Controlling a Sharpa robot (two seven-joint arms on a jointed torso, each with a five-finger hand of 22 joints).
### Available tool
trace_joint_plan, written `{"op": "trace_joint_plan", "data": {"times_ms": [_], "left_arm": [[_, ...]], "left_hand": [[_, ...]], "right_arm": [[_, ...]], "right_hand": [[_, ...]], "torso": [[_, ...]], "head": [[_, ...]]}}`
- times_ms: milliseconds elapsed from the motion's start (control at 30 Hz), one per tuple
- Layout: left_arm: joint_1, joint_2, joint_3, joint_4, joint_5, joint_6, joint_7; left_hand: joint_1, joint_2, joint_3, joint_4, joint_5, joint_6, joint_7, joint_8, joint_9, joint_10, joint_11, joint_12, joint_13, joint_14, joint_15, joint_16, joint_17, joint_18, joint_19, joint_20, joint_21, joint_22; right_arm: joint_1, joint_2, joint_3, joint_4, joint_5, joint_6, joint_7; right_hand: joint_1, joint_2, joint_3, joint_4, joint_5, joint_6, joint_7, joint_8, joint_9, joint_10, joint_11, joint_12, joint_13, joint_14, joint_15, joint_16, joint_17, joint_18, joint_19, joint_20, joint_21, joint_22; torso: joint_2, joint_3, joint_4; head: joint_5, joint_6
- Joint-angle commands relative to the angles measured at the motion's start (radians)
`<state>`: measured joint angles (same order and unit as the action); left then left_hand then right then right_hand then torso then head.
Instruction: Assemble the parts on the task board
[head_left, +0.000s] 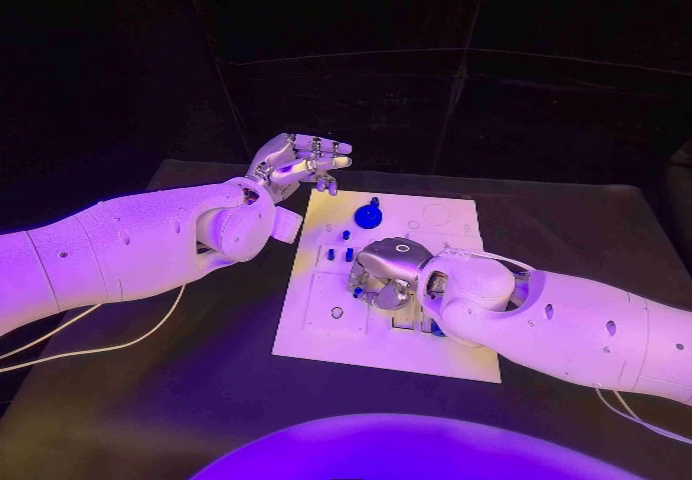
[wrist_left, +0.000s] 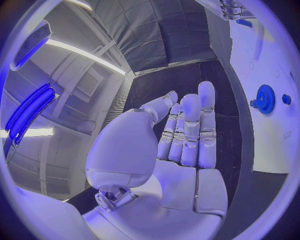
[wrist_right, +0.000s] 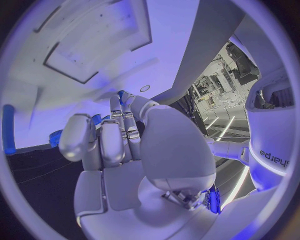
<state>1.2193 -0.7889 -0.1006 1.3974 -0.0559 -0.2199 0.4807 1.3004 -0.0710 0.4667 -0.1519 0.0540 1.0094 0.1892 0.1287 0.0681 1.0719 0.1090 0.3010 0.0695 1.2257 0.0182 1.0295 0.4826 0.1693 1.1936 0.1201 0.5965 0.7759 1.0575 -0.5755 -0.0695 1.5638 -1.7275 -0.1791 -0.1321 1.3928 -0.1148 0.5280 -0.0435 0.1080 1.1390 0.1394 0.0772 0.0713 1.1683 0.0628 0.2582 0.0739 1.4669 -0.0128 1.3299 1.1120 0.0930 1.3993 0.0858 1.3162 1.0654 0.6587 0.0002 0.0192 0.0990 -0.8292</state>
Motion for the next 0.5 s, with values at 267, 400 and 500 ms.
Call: {"op": "trace_joint_plan", "data": {"times_ms": [267,400,500], "left_arm": [[0.002,0.001,0.001,-0.001,0.003,0.006,0.001],[0.002,0.001,0.001,-0.001,0.003,0.006,0.000],[0.002,0.001,0.001,-0.002,0.003,0.007,0.000]], "left_hand": [[-0.004,-0.003,-0.007,0.000,0.001,-0.003,-0.002,0.005,0.001,-0.007,0.001,0.004,0.001,-0.003,0.001,-0.004,-0.001,0.013,0.002,-0.004,-0.005,-0.002],[-0.004,-0.003,-0.007,0.000,0.001,-0.003,-0.002,0.005,0.001,-0.007,0.001,0.004,0.001,-0.003,0.001,-0.004,-0.001,0.013,0.002,-0.004,-0.005,-0.002],[-0.005,-0.002,-0.009,0.001,0.002,-0.004,-0.002,0.006,0.000,-0.008,0.000,0.005,0.000,-0.002,0.001,-0.005,-0.003,0.013,0.002,-0.004,-0.006,-0.002]], "right_arm": [[-0.002,0.003,-0.002,-0.007,-0.010,-0.016,-0.006],[-0.002,0.002,-0.002,-0.008,-0.010,-0.046,-0.008],[-0.002,-0.003,-0.002,-0.005,-0.010,-0.072,-0.006]], "right_hand": [[-0.076,-0.047,-0.036,0.015,0.016,-0.111,0.041,-0.018,-0.009,-0.126,0.047,-0.074,-0.013,0.009,0.028,-0.038,-0.064,0.017,-0.039,0.022,-0.056,-0.093],[-0.076,-0.050,-0.051,0.013,0.013,-0.134,0.044,-0.016,-0.007,-0.157,0.053,-0.081,-0.011,0.003,0.033,-0.052,-0.085,0.022,-0.049,0.029,-0.072,-0.117],[-0.076,-0.049,-0.054,0.013,0.013,-0.136,0.043,-0.016,-0.007,-0.160,0.054,-0.081,-0.011,0.002,0.033,-0.053,-0.088,0.022,-0.050,0.030,-0.074,-0.120]], "torso": [[0.000,-0.0002,0.0008],[0.000,0.0000,0.0004],[0.000,0.0001,0.0004]], "head": [[0.000,0.003],[0.000,0.003],[-0.001,0.003]]}}
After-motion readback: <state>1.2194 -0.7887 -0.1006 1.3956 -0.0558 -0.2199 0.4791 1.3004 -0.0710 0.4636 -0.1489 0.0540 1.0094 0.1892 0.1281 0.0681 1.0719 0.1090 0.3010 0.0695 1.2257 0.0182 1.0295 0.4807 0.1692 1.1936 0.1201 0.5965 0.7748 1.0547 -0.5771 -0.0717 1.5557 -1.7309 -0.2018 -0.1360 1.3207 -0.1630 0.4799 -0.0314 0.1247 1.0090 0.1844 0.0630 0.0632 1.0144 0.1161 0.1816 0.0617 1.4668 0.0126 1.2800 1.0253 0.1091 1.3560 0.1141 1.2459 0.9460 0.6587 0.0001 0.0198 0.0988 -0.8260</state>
